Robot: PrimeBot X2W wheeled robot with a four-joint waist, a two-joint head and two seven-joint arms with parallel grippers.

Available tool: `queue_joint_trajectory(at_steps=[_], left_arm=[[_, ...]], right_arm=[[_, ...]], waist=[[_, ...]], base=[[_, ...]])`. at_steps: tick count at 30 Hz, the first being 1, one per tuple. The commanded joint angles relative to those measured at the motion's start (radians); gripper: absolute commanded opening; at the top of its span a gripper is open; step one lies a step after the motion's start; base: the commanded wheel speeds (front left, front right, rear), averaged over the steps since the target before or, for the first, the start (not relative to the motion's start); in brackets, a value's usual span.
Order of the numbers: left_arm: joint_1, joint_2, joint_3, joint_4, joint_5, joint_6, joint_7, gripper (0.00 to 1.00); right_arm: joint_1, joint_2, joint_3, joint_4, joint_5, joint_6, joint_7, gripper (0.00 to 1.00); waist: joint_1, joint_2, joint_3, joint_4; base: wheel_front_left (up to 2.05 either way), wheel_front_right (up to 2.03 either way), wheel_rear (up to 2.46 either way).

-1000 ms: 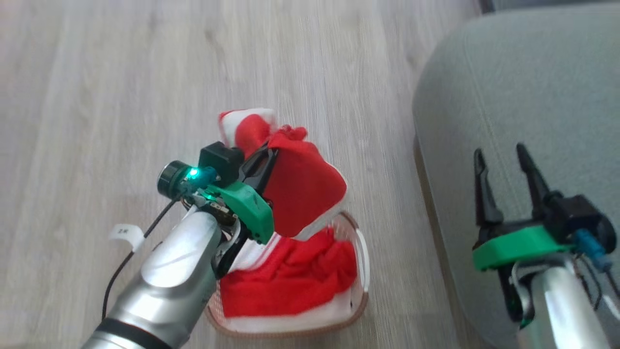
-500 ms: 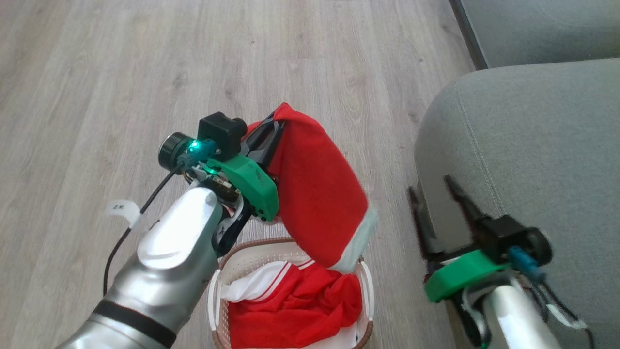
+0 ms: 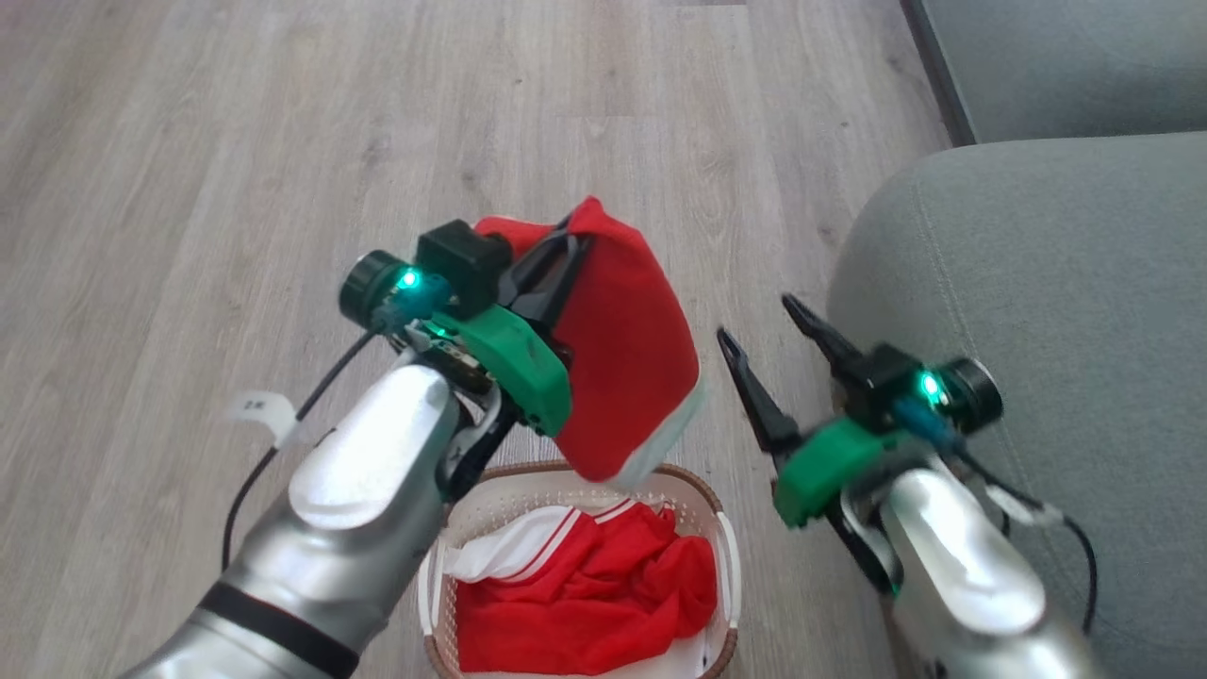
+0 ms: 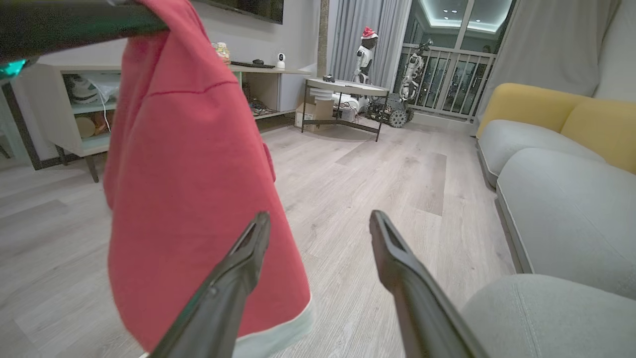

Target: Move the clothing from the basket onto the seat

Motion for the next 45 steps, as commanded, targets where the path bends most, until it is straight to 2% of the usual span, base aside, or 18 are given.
queue_joint_trajectory(at_steps=[1,5,11,22,29,30,31,32,37,44,45], left_arm=[[-0.071,0.009,0.027,-0.039,-0.008,-0.003,-0.016,0.00],[-0.070,-0.001,0.008,-0.041,-0.013,-0.009,-0.018,0.00],[-0.070,-0.009,-0.015,-0.056,-0.016,-0.015,-0.020,0.00],[-0.065,-0.013,-0.050,-0.108,-0.031,-0.023,-0.018,0.00],[-0.063,-0.011,-0.061,-0.126,-0.040,-0.026,-0.016,0.00],[-0.062,-0.011,-0.062,-0.129,-0.043,-0.026,-0.016,0.00],[-0.061,-0.011,-0.063,-0.131,-0.046,-0.026,-0.016,0.00],[-0.059,-0.010,-0.063,-0.133,-0.048,-0.026,-0.016,0.00],[-0.046,0.000,-0.053,-0.128,-0.063,-0.019,-0.018,0.00],[-0.017,0.027,-0.024,-0.094,-0.081,0.011,-0.027,0.00],[-0.012,0.031,-0.021,-0.088,-0.081,0.017,-0.029,0.22]], right_arm=[[-0.079,-0.003,0.037,-0.002,0.015,0.000,-0.006,1.00],[-0.173,-0.015,0.144,0.124,0.066,0.000,-0.006,1.00],[-0.234,-0.029,0.300,0.240,0.180,0.000,-0.006,1.00],[-0.311,-0.058,0.488,0.286,0.334,0.000,-0.006,1.00],[-0.342,-0.052,0.554,0.313,0.392,0.000,-0.006,1.00],[-0.347,-0.051,0.567,0.320,0.400,0.000,-0.006,0.78],[-0.352,-0.049,0.578,0.325,0.407,0.000,-0.006,0.30],[-0.358,-0.048,0.585,0.324,0.413,0.000,-0.006,0.00],[-0.367,-0.053,0.590,0.311,0.431,0.000,-0.006,0.00],[-0.364,-0.076,0.504,0.281,0.433,0.000,-0.006,0.00],[-0.364,-0.080,0.486,0.278,0.432,0.000,-0.006,0.00]], waist=[[0.0001,-0.0001,0.001,0.007],[0.0001,-0.0001,0.003,0.030],[0.0001,-0.0001,0.002,0.055],[0.0001,-0.0001,-0.009,0.069],[0.0001,-0.0001,-0.008,0.073],[0.0001,-0.0001,-0.007,0.074],[0.0001,-0.0001,-0.007,0.075],[0.0001,-0.0001,-0.006,0.075],[0.0001,-0.0001,-0.001,0.071],[0.0001,-0.0001,0.007,0.038],[0.0001,-0.0001,0.008,0.031]], base=[[0.00,0.00,0.00],[0.00,0.00,0.00],[0.00,0.00,0.00],[0.00,0.00,0.00],[0.00,0.00,0.00],[0.00,0.00,0.00],[0.00,0.00,0.00],[0.00,0.00,0.00],[0.00,0.00,0.00],[0.00,0.00,0.00],[0.00,0.00,0.00]])
